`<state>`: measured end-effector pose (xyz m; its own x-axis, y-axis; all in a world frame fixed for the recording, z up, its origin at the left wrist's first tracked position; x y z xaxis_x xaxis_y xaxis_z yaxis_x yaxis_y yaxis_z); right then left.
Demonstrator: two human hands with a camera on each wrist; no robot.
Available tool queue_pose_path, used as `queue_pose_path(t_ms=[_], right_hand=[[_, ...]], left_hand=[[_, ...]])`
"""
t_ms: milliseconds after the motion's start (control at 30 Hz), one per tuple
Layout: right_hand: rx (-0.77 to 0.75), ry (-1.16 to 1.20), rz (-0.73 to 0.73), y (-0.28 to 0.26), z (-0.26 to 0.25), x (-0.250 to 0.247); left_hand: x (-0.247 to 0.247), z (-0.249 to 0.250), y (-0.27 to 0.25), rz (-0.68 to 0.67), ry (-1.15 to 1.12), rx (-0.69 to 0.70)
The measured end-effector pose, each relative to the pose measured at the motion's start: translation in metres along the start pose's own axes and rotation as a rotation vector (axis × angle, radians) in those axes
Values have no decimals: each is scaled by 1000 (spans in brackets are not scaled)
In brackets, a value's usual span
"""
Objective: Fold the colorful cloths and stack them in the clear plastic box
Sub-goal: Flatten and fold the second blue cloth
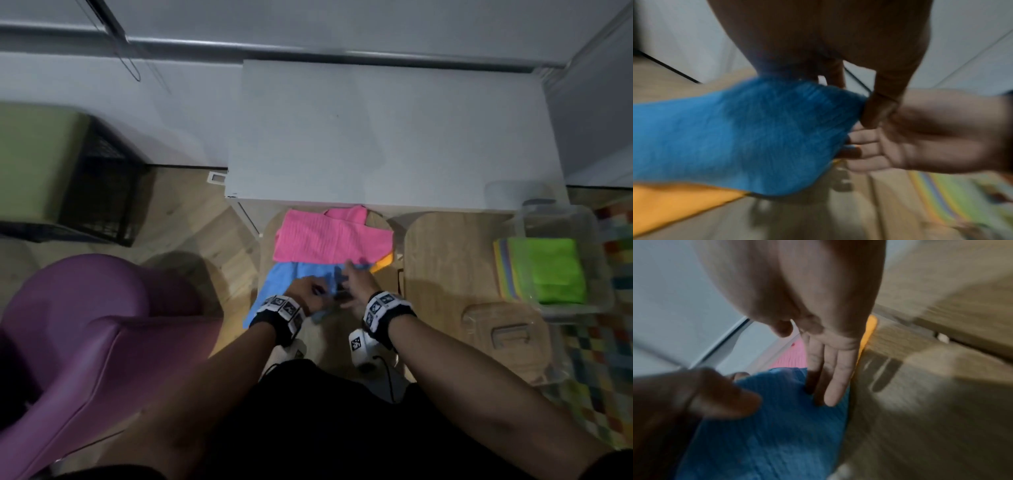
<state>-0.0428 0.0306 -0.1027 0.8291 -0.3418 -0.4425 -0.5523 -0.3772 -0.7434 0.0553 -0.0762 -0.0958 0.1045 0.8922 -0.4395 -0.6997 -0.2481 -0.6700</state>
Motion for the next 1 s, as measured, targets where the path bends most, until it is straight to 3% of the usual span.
queue_pose_path(t_ms=[67, 167, 233, 367, 467, 600, 700, 800, 900, 1000], right_hand=[[53, 118, 51, 2, 0, -21], [64, 172, 155, -4, 4, -57], [21, 180, 168, -11, 3, -79], [-216, -29, 130, -25, -8, -113], [-377, -308, 76, -40, -21, -129], [-532, -458, 230, -48, -51, -165], [-641, -223, 445, -60, -78, -213], [-683, 62, 557, -83, -99, -253], [-830, 94, 640, -107, -115, -267], [-870, 80, 656, -118, -108, -260]], left_hand=[[14, 24, -8, -119, -45, 77], [14, 43, -11, -131, -153, 129], [-2, 49, -10, -72, -210, 127], [-58, 58, -8, 110, -421, 108], [-98, 87, -16, 237, -582, 208], [-135, 138, -34, 325, -663, 298], [-165, 162, -45, 441, -685, 367], [-192, 175, -61, 589, -661, 412], [-207, 182, -77, 723, -635, 454], [-201, 171, -86, 765, -668, 466]])
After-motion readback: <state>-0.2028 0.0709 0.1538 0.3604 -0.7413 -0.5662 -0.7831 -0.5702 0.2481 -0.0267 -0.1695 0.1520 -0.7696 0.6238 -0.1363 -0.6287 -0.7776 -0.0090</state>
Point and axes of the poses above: each hand's wrist, its own y-axis towards the middle knuckle, its own x-axis out of the palm, z = x × y, the point moved 6 cm from there along y, towards the middle knuckle, and after that the axes turned 4 degrees about -y, right-handed, at the moved point
